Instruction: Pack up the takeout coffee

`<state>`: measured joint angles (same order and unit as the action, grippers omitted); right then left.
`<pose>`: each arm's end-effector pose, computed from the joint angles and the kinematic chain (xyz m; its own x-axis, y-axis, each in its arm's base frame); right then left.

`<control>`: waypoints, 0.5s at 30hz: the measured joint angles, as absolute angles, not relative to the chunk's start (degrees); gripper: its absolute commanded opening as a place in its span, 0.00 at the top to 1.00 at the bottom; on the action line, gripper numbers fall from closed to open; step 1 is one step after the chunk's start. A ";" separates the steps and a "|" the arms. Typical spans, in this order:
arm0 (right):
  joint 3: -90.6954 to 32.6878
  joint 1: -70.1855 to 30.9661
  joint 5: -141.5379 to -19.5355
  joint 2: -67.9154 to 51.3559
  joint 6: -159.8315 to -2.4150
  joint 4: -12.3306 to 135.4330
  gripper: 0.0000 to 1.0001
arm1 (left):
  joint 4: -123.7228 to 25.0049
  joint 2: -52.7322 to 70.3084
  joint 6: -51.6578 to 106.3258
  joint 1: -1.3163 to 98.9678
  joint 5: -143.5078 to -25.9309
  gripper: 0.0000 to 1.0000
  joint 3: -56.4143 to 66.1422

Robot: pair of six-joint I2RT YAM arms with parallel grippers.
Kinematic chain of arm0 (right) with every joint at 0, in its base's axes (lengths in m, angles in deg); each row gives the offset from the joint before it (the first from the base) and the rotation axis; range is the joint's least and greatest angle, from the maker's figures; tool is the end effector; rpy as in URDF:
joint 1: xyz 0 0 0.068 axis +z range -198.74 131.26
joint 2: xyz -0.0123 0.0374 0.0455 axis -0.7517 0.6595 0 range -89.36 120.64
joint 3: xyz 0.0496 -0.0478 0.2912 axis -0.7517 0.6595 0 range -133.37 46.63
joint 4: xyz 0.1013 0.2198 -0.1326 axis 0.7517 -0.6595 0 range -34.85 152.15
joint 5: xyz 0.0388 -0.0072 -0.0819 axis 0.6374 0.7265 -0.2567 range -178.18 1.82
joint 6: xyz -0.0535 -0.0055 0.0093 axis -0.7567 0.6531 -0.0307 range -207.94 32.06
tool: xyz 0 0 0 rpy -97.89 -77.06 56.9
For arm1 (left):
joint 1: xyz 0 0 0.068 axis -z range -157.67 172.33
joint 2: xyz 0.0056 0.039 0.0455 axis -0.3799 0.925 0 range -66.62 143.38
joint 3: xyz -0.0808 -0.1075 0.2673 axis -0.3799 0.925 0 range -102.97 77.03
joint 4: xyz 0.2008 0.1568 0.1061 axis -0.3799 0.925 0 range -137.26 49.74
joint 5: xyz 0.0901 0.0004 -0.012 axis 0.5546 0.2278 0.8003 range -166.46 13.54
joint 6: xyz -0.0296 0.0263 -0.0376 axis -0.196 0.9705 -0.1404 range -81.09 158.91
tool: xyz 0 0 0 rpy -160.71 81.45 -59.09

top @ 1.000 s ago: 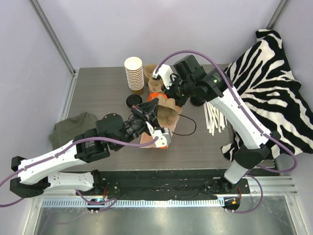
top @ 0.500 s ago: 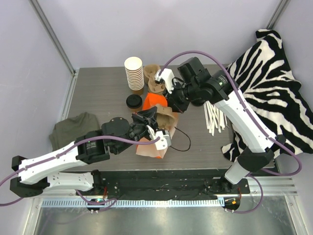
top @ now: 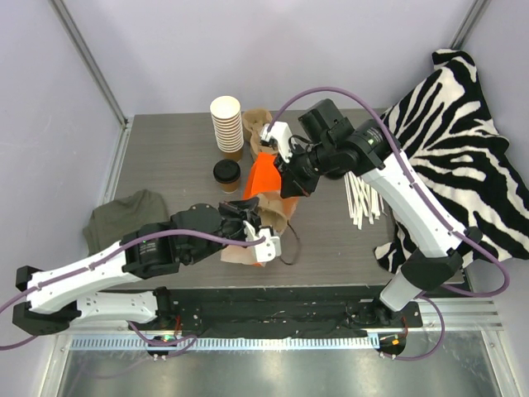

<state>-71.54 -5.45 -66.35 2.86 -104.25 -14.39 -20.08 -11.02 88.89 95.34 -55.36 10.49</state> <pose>0.2147 0.2210 0.4891 -0.3127 -0.6526 -0.6901 -0.9337 0.3444 0.0974 0.0721 -0.1909 0.4318 0.5535 0.6337 -0.5404 0.5714 0.1832 0.8000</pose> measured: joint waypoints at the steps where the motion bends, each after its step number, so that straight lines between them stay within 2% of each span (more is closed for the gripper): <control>1: -71.54 -5.45 -65.83 2.86 -104.28 -14.63 0.99 | -18.83 -11.27 88.52 95.34 -56.08 1.00 10.36; 8: -72.79 -5.36 -62.55 2.86 -104.28 -15.98 0.99 | -8.27 -10.02 83.58 95.34 -62.35 1.00 3.45; 15: -73.03 -5.36 -59.47 2.76 -104.04 -15.96 0.99 | -3.75 -7.31 81.22 95.34 -64.03 1.00 -3.41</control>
<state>-73.03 -5.36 -59.47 2.76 -104.04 -15.96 -3.75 -7.31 81.22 95.34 -64.03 -3.41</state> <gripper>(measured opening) 0.029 0.036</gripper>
